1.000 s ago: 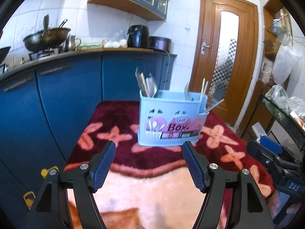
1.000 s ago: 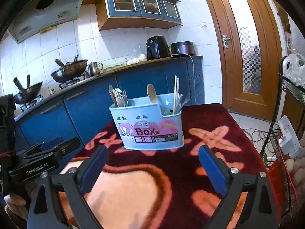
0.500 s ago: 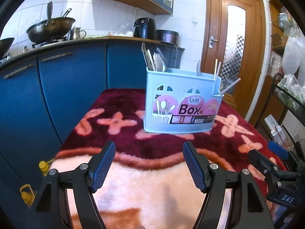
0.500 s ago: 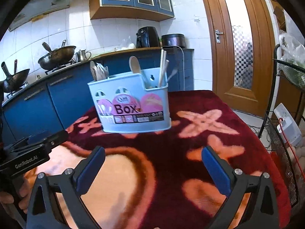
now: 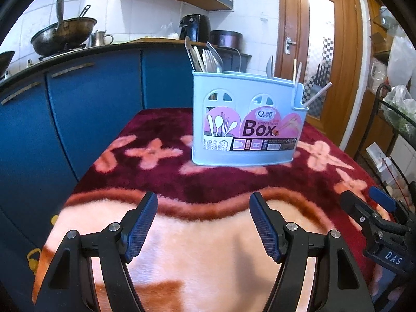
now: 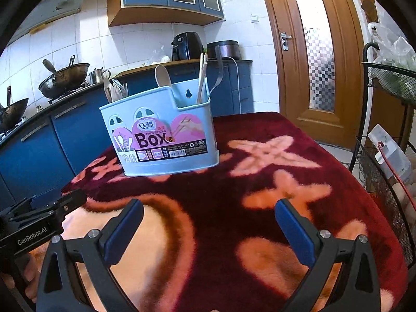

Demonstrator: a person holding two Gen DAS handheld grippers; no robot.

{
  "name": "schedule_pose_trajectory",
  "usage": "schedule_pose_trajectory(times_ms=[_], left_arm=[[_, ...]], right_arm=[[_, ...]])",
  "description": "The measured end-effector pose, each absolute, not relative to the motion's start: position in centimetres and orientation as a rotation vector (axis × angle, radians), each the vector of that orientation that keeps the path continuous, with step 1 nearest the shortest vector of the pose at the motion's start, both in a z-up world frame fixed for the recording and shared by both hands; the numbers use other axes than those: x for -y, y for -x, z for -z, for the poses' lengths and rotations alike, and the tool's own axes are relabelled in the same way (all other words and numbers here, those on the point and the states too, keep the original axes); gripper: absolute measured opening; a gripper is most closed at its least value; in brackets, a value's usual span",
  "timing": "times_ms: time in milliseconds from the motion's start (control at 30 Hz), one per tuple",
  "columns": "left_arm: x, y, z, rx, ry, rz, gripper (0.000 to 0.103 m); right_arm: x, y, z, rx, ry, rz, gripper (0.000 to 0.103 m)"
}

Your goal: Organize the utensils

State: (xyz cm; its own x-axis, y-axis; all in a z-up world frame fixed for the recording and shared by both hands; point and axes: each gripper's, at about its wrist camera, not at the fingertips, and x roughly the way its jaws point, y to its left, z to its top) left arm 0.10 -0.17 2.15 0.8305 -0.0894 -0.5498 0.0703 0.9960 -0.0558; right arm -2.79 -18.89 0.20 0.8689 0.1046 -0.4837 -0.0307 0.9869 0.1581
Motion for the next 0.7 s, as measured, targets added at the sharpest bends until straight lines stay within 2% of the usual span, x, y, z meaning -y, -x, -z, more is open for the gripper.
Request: schedule_pose_trajectory(times_ms=[700], left_arm=[[0.62, -0.12, -1.94, -0.588, 0.035, 0.103, 0.074]], right_arm=[[18.61, 2.88, 0.03, -0.520, -0.146, -0.076, 0.103]])
